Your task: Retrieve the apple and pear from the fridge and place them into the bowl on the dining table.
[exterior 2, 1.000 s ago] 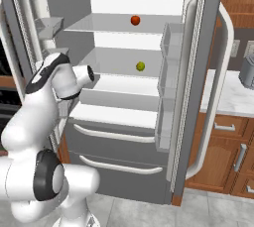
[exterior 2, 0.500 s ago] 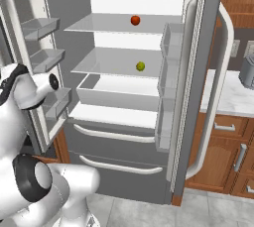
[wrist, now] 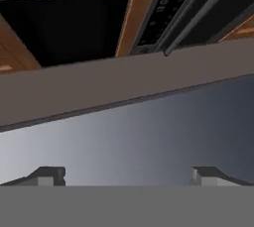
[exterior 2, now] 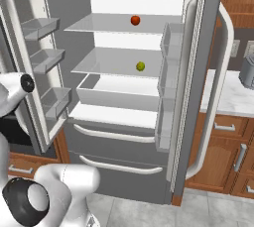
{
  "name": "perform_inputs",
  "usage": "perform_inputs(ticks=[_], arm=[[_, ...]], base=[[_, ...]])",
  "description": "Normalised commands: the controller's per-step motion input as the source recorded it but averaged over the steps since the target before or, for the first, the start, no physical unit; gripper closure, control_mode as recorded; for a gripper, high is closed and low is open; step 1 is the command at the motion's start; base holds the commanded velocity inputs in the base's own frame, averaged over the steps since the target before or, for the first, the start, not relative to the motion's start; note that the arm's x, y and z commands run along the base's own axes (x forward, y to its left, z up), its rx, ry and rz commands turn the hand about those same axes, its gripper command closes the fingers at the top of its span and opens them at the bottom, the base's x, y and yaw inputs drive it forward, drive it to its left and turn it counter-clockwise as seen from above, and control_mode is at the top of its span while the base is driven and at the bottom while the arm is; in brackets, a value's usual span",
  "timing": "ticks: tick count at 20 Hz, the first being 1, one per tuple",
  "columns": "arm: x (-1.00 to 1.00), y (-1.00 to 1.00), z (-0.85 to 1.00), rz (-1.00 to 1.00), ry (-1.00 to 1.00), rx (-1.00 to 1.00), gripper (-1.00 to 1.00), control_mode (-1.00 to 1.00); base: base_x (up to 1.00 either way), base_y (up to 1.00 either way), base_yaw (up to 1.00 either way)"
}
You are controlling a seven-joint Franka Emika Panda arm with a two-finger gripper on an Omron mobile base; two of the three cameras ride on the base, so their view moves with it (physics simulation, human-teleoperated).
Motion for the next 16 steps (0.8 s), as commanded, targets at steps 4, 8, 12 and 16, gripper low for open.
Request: perform_inputs(ticks=[4,8,12,16], arm=[[-0.68,-0.58,0.94,-0.10,-0.32,0.00,-1.00,-1.00],[-0.56,-0.99,0.69,0.01,-0.15,-0.16,-1.00,-1.00],[-0.52,-1.00,0.23,0.01,0.00,-0.51,-1.00,-1.00],[-0.47,-1.00,0.11,0.01,-0.04,-0.66,-1.00,-1.00]], base=[[0.00,0.00,0.00],[0.00,0.00,0.00],[0.00,0.00,0.00],[0.00,0.00,0.00]])
